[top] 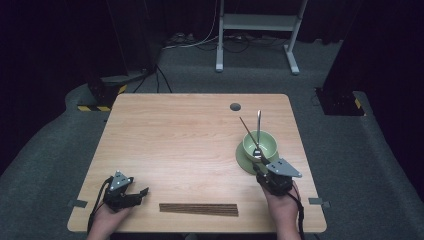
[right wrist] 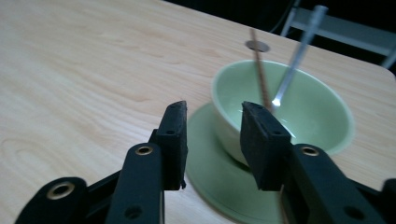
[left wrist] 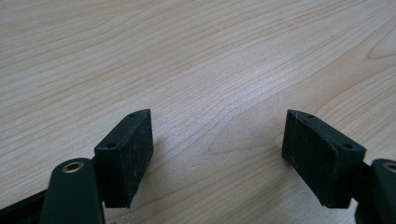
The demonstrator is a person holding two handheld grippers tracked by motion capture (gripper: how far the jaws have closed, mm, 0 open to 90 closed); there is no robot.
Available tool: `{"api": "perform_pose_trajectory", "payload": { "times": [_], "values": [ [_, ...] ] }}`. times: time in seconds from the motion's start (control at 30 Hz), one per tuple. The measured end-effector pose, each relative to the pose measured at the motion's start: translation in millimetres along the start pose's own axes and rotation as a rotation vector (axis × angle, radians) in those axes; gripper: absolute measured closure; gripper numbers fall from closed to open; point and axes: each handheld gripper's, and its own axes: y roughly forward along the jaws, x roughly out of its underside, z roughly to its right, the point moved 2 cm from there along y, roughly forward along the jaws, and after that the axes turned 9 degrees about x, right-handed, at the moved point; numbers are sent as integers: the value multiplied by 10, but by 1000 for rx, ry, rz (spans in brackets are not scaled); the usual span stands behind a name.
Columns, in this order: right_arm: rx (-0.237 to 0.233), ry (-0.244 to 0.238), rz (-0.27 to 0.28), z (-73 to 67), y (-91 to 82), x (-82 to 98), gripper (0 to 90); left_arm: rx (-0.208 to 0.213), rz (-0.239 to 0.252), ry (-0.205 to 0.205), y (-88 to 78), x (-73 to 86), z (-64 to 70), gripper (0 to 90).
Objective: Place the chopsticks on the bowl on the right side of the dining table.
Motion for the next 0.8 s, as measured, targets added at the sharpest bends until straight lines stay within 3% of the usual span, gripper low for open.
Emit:
{"api": "perform_pose_trajectory", "payload": {
  "times": [0.1, 0.13, 0.17, 0.2, 0.23, 0.47, 0.57, 0.67, 0.8],
  "values": [
    [-42, -58, 0, -150, 30, -24, 565, -1, 0, 1, 0, 0, 0, 248],
    [-42, -58, 0, -150, 30, -24, 565, -1, 0, 1, 0, 0, 0, 248],
    [-87, -62, -10, -253, 59, -36, 527, 0, -1, 3, 0, -1, -2, 248],
    [-87, -62, -10, -253, 59, -36, 527, 0, -1, 3, 0, -1, -2, 248],
    [-125, -56, -14, -329, 78, -39, 511, 2, -2, 5, 1, -3, -5, 248],
    [-244, -35, -53, -623, 156, 6, 478, 7, -2, 6, 3, -4, -5, 248],
    [-268, -54, -81, -725, 178, 39, 456, 7, -2, 6, 4, -4, -3, 248],
    [-287, -39, -86, -766, 161, 67, 453, 9, -2, 8, 4, -5, -5, 247],
    [-313, -56, -116, -837, 68, 180, 438, 6, -2, 8, 4, -4, -1, 248]
  ]
}}
